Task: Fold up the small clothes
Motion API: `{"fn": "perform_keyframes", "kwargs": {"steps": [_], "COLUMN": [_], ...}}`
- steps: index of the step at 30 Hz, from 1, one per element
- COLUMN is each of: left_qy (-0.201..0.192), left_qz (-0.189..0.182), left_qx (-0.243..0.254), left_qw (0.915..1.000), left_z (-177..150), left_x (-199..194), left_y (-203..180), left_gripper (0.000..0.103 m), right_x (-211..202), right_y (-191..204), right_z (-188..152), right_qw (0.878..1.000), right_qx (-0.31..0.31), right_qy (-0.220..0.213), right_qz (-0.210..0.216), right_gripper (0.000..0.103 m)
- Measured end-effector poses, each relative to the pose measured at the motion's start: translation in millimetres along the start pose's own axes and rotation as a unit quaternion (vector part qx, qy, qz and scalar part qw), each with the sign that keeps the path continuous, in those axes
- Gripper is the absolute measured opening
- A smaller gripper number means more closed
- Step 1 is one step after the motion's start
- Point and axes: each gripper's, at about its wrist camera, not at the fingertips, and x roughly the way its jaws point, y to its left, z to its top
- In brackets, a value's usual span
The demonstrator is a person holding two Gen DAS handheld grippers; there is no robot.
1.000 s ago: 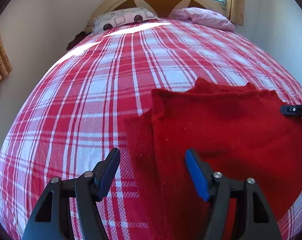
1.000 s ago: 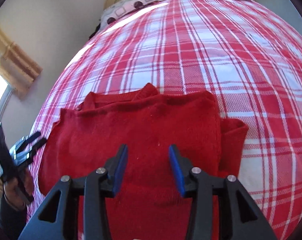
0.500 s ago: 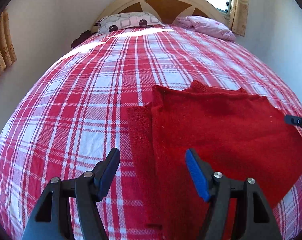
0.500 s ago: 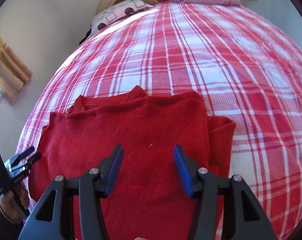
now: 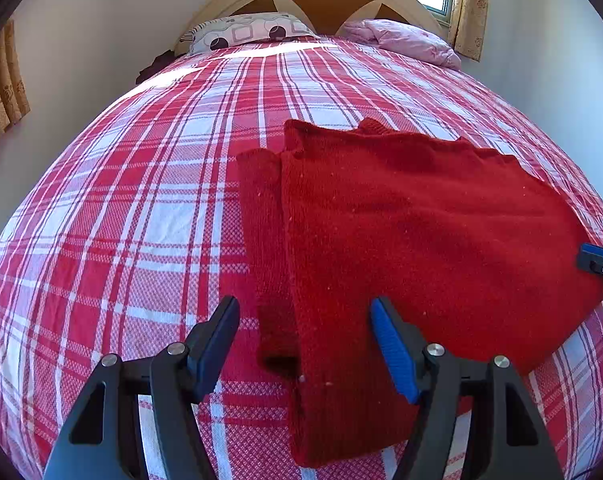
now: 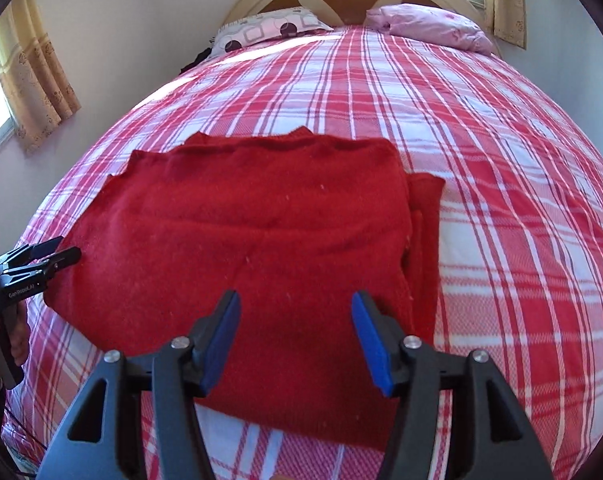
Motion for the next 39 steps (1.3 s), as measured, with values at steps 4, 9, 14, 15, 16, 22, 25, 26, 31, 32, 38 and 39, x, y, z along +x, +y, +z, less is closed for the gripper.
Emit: {"fn": "perform_keyframes", "kwargs": {"steps": [4,9,14,15,16,22,25,26,31,32,38,39], "left_qy": [-0.003,-0.004,-0.003,-0.002,0.0,-0.006,-0.005,-0.005,-0.002,-0.001,-0.002,-0.002], "left_qz": [-0.004,-0.005,-0.017,-0.023,-0.029,-0.023,-0.023,-0.023,-0.013,-0.011,-0.007,-0.008], "left_qx": [-0.016,-0.019,-0.024,-0.033,-0.044,-0.049,-0.048,-0.048,-0.036,-0.034,-0.032,-0.033], "left_qw": [0.9999,0.9998,0.9996,0.9992,0.9986,0.9985,0.9986,0.9985,0.9993,0.9994,0.9995,0.9994], "left_z": [-5,-15,-28,-29,-29,-36,-39,-40,-44,-45,-51,-53], "left_x": [1,-9,-11,-11,-10,-16,-18,-18,-20,-22,-30,-31], "left_y": [6,8,15,18,22,23,24,25,22,22,25,27], "left_gripper": [0.073,0.074,0.074,0.075,0.075,0.075,0.077,0.077,0.077,0.077,0.078,0.078], "right_x": [1,-7,-24,-26,-28,-22,-19,-19,-18,-19,-28,-32], "right_y": [-2,4,-1,-2,-4,-26,-36,-37,-36,-37,-38,-38], "right_z": [-7,-15,-27,-29,-32,-42,-47,-47,-48,-49,-50,-50], "right_qw": [1.0,1.0,0.999,0.999,0.998,0.998,0.999,0.999,0.998,0.998,0.998,0.998], "right_qx": [0.0,-0.01,-0.014,-0.015,-0.016,0.008,0.022,0.02,0.014,0.016,0.023,0.025], "right_qy": [-0.004,-0.018,-0.04,-0.043,-0.046,-0.017,-0.009,-0.006,0.003,0.002,-0.007,-0.011], "right_qz": [0.004,-0.006,-0.023,-0.029,-0.035,-0.057,-0.049,-0.05,-0.053,-0.052,-0.051,-0.052], "right_gripper": [0.061,0.061,0.061,0.061,0.061,0.052,0.046,0.045,0.044,0.043,0.047,0.047]}}
